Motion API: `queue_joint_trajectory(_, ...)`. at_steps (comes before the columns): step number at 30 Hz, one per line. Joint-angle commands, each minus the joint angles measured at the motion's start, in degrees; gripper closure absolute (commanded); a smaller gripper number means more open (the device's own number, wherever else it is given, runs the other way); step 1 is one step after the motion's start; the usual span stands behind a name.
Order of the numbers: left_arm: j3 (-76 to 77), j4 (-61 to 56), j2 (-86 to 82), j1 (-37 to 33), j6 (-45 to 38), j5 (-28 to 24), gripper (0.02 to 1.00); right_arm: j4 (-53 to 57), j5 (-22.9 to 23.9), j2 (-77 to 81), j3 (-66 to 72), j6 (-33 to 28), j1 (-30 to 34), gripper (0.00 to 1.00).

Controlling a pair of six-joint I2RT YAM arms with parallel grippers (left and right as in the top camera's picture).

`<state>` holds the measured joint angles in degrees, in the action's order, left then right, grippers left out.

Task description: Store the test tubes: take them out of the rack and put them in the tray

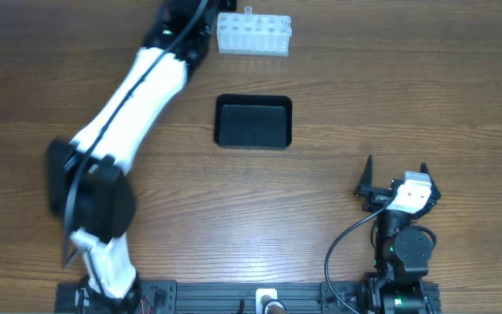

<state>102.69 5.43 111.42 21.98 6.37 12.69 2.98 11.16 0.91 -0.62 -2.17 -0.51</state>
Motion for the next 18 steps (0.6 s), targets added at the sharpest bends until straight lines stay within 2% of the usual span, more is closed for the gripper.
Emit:
queue_joint_trajectory(1,1.2,9.2,-7.5,2.0,0.7,0.9,0.884,0.0,0.7,-0.6,0.3,-0.2,0.2,0.007)
queue_joint_trajectory(4,1.1,18.9,-8.4,3.8,5.5,1.4,0.893,0.0,0.7,-0.6,0.3,-0.2,0.2,0.007)
queue_joint_trajectory(8,-0.9,32.9,-7.5,6.5,18.6,6.2,0.910,0.0,0.7,-0.6,0.3,-0.2,0.2,0.009)
queue_joint_trajectory(10,-4.2,37.2,-6.8,7.7,24.9,6.9,0.910,0.0,0.7,-0.6,0.3,-0.2,0.2,0.009)
queue_joint_trajectory(14,-14.4,36.7,-6.0,10.2,34.5,6.9,0.908,0.0,0.7,-0.6,0.3,-0.2,0.2,0.009)
queue_joint_trajectory(18,-22.1,32.0,-5.1,12.3,37.6,6.8,0.910,0.0,0.7,-0.6,0.3,-0.2,0.2,0.007)
